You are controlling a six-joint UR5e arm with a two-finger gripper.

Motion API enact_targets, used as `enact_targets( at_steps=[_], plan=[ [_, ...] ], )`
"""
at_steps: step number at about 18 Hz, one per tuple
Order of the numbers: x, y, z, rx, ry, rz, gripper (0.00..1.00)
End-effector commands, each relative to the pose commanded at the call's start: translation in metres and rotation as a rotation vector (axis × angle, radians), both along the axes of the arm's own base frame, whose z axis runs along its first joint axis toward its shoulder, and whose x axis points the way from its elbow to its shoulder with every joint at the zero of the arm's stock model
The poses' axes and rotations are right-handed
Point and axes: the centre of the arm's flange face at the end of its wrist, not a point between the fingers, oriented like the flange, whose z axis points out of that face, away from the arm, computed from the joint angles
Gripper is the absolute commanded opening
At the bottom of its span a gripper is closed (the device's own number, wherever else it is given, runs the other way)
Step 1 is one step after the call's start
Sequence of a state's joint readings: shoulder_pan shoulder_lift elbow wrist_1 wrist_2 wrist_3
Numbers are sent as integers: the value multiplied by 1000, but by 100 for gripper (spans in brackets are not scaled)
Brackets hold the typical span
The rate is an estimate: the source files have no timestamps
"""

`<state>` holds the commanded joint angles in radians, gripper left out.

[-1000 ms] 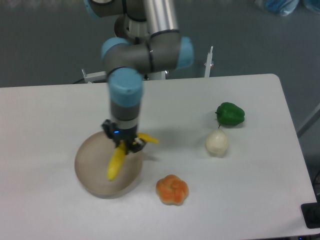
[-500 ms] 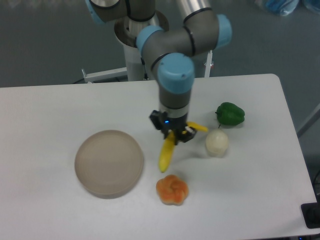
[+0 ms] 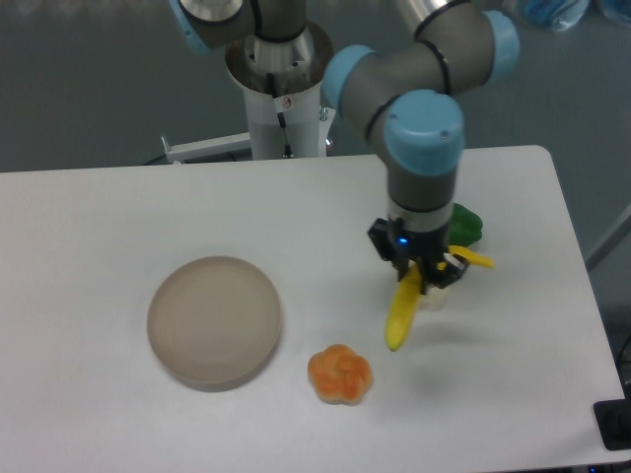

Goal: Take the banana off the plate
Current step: 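Carry the held banana away from the plate toward the white ball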

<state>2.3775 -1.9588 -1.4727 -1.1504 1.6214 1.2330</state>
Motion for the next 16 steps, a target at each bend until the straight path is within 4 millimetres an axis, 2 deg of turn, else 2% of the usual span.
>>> enact_targets(
  at_steps=[3,6,16],
  plan=[
    [-28,-7,-7,-15,-6,-32,6],
    [-37,-13,-8,-19,-7,-35,6],
    [-30,-16,-6,-6,-66,-37,6]
  ],
)
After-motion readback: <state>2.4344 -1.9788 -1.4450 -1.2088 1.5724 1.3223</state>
